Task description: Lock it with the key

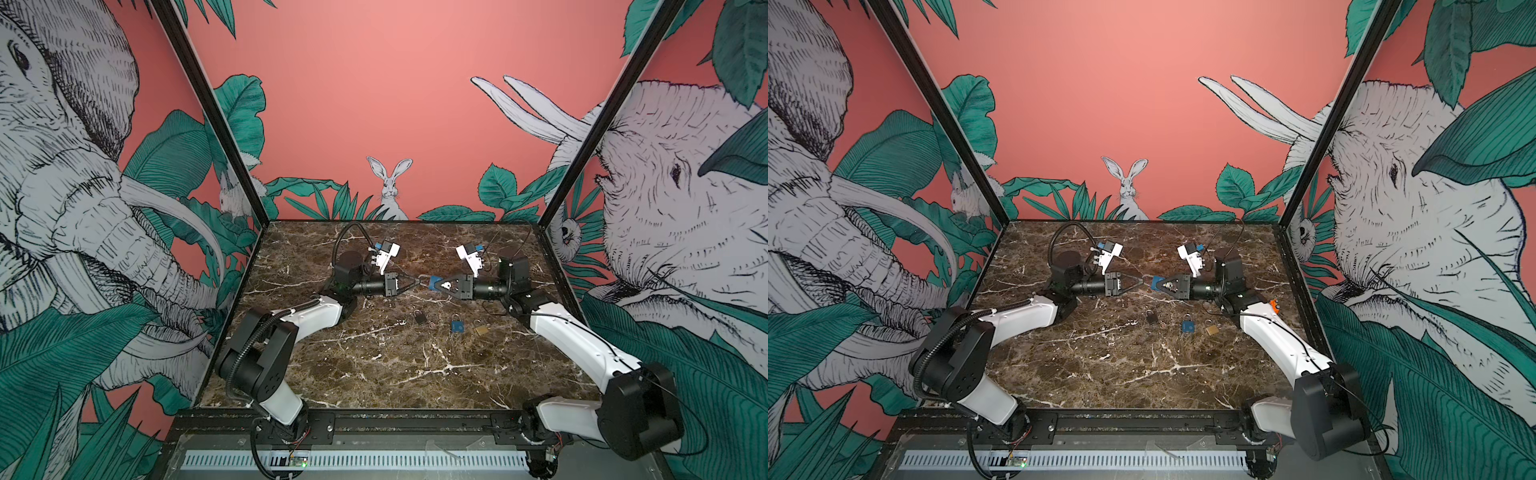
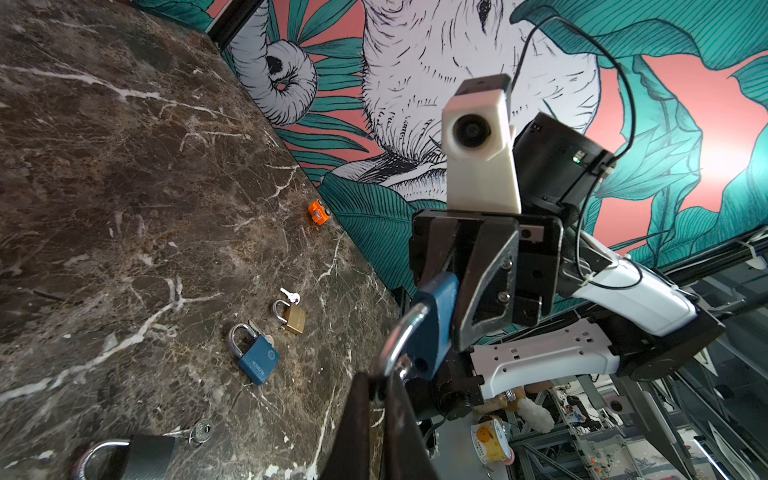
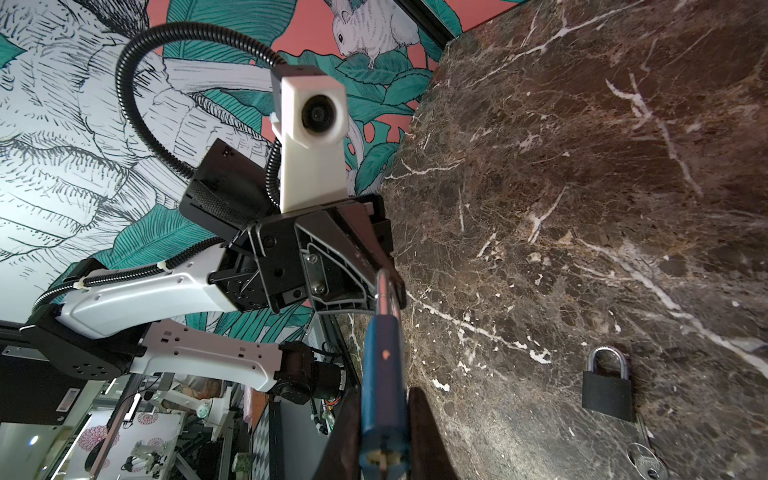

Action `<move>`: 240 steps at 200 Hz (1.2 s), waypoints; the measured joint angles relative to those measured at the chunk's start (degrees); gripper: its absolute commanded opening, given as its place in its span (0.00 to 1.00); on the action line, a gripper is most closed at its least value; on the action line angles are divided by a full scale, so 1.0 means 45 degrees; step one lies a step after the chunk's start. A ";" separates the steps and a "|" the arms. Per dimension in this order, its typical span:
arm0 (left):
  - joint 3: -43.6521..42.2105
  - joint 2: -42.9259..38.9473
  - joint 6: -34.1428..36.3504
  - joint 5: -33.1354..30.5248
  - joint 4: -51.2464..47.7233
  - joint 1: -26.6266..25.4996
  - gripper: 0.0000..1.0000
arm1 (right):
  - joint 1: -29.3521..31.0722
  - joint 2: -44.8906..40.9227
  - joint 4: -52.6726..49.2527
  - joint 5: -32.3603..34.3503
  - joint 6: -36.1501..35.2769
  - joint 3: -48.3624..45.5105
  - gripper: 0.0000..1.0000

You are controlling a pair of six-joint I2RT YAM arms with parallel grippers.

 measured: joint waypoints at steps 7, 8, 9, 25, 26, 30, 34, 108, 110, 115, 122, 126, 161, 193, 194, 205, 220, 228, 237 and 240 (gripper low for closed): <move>-0.0049 0.0010 -0.0238 0.0019 0.0267 0.0005 0.00 | -0.0024 0.0000 0.0068 -0.0053 -0.0015 0.0000 0.00; -0.0058 0.0010 -0.0272 0.0024 0.0316 0.0005 0.00 | -0.0024 0.0000 0.0078 -0.0058 -0.0015 0.0000 0.00; -0.0063 0.0010 -0.0301 0.0024 0.0340 0.0005 0.00 | -0.0024 0.0000 0.0087 -0.0058 -0.0024 0.0000 0.00; -0.0170 0.0044 -0.0933 0.0073 0.1010 0.0024 0.00 | -0.0044 0.0000 0.0267 -0.0121 -0.0078 0.0000 0.00; -0.0180 0.0049 -0.0986 0.0078 0.1078 0.0024 0.00 | -0.0044 0.0000 0.0277 -0.0126 -0.0087 0.0000 0.00; -0.0204 0.0063 -0.1122 0.0092 0.1229 0.0029 0.00 | -0.0044 0.0000 0.0330 -0.0131 -0.0102 0.0000 0.00; -0.0223 0.0073 -0.1253 0.0107 0.1375 0.0029 0.00 | -0.0049 0.0000 0.0359 -0.0131 -0.0146 0.0000 0.00; -0.0282 0.0126 -0.2040 0.0117 0.2103 -0.0092 0.00 | -0.0146 0.0107 0.0665 -0.0301 -0.0471 0.0000 0.00; -0.0282 0.0126 -0.2030 0.0107 0.2098 -0.0097 0.00 | -0.0155 0.0121 0.0690 -0.0321 -0.0466 0.0000 0.00; -0.0282 0.0126 -0.2011 0.0083 0.2093 -0.0112 0.00 | -0.0180 0.0155 0.0738 -0.0369 -0.0461 0.0000 0.00; -0.0282 0.0126 -0.1967 0.0063 0.2084 -0.0131 0.00 | -0.0194 0.0204 0.0792 -0.0427 -0.0457 0.0000 0.00; -0.0282 0.0126 -0.1909 0.0044 0.2050 -0.0146 0.00 | -0.0209 0.0238 0.0831 -0.0457 -0.0447 0.0000 0.00; -0.0282 0.0092 -0.1404 -0.0180 0.1413 -0.0238 0.00 | -0.0287 0.0675 0.1132 -0.0719 -0.0330 0.0000 0.00; -0.0277 -0.0146 -0.0767 -0.0607 0.0413 -0.0287 0.00 | -0.0262 0.1214 0.1549 -0.0894 -0.0223 0.0039 0.00; -0.0277 -0.0155 -0.0748 -0.0622 0.0369 -0.0287 0.00 | -0.0257 0.1224 0.1564 -0.0894 -0.0219 0.0049 0.00; -0.0277 -0.0233 -0.0627 -0.0763 0.0126 -0.0282 0.00 | -0.0146 0.1472 0.1676 -0.0869 -0.0194 0.0209 0.00; -0.0272 -0.0345 -0.0476 -0.1025 -0.0141 -0.0296 0.00 | 0.0112 0.1851 0.1885 -0.0758 -0.0165 0.0447 0.00; -0.0272 -0.0364 -0.0423 -0.1180 -0.0277 -0.0228 0.00 | 0.0243 0.2040 0.1977 -0.0641 -0.0180 0.0578 0.00; -0.0272 -0.0364 -0.0374 -0.1438 -0.0423 -0.0170 0.00 | 0.0355 0.2263 0.2147 -0.0461 -0.0151 0.0685 0.00; -0.0272 -0.0364 -0.0355 -0.1511 -0.0481 -0.0160 0.00 | 0.0398 0.2351 0.2278 -0.0389 -0.0112 0.0685 0.00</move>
